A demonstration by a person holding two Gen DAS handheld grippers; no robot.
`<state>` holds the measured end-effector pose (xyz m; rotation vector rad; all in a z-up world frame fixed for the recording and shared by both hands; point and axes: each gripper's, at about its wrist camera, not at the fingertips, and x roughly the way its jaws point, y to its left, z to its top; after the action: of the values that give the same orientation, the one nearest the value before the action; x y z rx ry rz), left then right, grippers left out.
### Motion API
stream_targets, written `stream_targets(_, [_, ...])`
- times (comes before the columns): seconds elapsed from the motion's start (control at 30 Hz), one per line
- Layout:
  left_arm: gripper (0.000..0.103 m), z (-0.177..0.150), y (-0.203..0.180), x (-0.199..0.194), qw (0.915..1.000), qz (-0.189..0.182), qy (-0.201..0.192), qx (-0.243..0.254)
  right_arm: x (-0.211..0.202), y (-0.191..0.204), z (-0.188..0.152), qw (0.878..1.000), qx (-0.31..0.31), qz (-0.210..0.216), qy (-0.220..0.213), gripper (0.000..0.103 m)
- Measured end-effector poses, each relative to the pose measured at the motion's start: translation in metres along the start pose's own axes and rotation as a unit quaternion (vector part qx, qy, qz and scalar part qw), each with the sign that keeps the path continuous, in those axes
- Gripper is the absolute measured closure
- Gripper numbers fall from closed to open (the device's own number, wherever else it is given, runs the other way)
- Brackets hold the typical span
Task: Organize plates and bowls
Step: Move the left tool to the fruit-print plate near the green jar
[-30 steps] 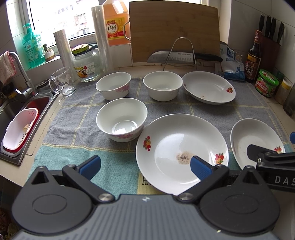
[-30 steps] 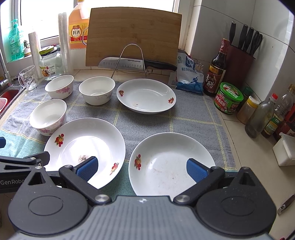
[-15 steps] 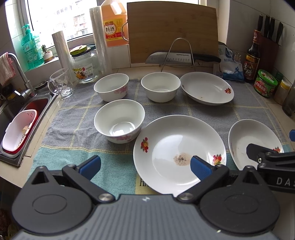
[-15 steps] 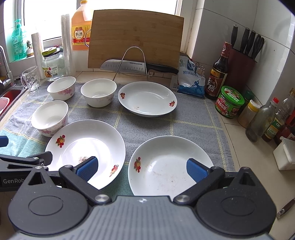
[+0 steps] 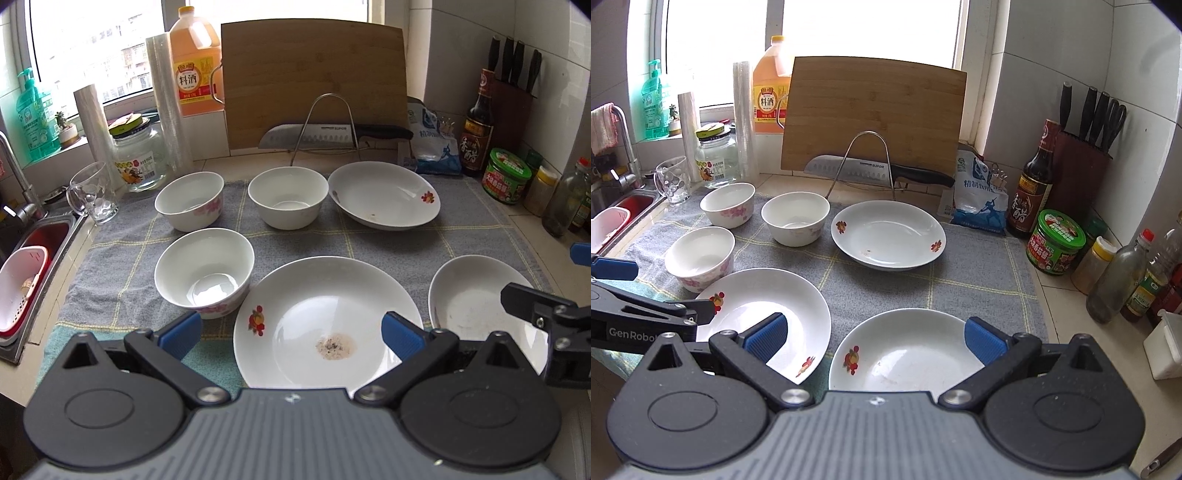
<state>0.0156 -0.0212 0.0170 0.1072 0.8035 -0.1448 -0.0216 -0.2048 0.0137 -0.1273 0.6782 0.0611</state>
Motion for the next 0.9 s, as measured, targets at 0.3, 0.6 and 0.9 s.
stream_targets(0.3, [0.001, 0.009, -0.020, 0.018, 0.9992, -0.035, 0.010, 0.019, -0.002, -0.047, -0.026, 0.998, -0.042, 0.020, -0.036, 0.000])
stream_targets(0.6, [0.001, 0.018, -0.061, 0.043, 0.9961, -0.076, 0.017, 0.043, 0.022, -0.089, -0.079, 0.997, -0.035, 0.064, 0.011, 0.000])
stream_targets(0.9, [0.001, 0.027, -0.109, 0.068, 0.9883, -0.111, 0.021, 0.102, 0.044, -0.098, -0.128, 0.991, -0.048, 0.121, 0.041, 0.000])
